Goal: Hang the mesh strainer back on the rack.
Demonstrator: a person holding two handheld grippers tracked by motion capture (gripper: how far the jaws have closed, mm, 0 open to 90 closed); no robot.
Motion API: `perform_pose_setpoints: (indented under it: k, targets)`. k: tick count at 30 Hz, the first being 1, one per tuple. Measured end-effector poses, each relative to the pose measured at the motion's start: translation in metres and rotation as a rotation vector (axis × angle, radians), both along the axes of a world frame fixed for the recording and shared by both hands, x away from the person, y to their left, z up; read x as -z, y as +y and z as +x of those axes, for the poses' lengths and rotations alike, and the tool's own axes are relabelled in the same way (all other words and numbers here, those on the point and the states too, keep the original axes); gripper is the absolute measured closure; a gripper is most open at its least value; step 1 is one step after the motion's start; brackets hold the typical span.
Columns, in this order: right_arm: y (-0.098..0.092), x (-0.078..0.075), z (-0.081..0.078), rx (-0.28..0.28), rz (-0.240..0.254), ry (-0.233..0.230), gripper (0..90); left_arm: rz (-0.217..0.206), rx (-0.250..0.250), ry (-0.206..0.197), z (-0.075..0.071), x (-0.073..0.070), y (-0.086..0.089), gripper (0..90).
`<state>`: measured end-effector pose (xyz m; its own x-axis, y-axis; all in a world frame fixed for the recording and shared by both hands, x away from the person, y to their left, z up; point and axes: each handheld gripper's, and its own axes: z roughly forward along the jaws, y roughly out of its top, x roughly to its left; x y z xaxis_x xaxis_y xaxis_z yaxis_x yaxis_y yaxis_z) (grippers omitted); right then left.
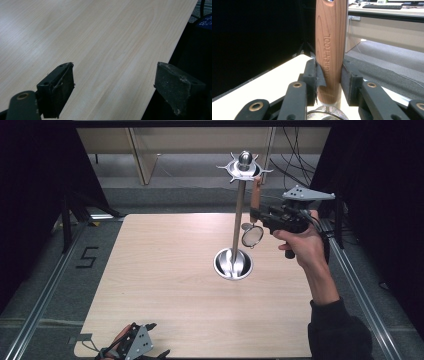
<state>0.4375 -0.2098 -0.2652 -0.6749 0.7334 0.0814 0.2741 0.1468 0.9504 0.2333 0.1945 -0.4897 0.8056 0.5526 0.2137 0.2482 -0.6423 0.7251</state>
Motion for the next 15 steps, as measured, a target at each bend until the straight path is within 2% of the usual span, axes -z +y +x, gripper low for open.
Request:
perform_pose_setpoints:
  k: [2,3,6,8,9,10,15]
  targets:
    - [-0.0003,0.0004,0.0007,-0.004,-0.011,-0.010,69.2,0.001,0.000,-0.001,0.0000,0.0000,0.0000,15.3]
    - [0.0011,0.0010,0.0003,-0.001,-0.002,0.013,69.2,-0.002,0.001,0.003,0.0000,0.0003,-0.0002,15.3]
    - [0.0012,0.0017,0.0019,-0.008,-0.004,-0.004,69.2,-0.004,0.000,0.003,0.0000,0.0001,-0.0001,15.3]
    - [0.0016,0.0017,0.0008,-0.003,0.003,0.011,69.2,-0.010,0.002,0.003,-0.0003,0.0000,-0.0002,15.3]
    - [0.0012,0.0021,0.0015,-0.006,-0.003,-0.006,69.2,-0.007,0.001,0.005,-0.0003,0.0000,-0.0001,15.3]
    - [0.0017,0.0015,0.0001,-0.005,0.004,0.017,69.2,-0.005,0.002,0.004,-0.0002,0.0000,0.0000,15.3]
    - [0.0014,0.0018,0.0011,-0.004,-0.001,0.000,69.1,-0.004,0.001,0.005,0.0001,0.0002,-0.0002,15.3]
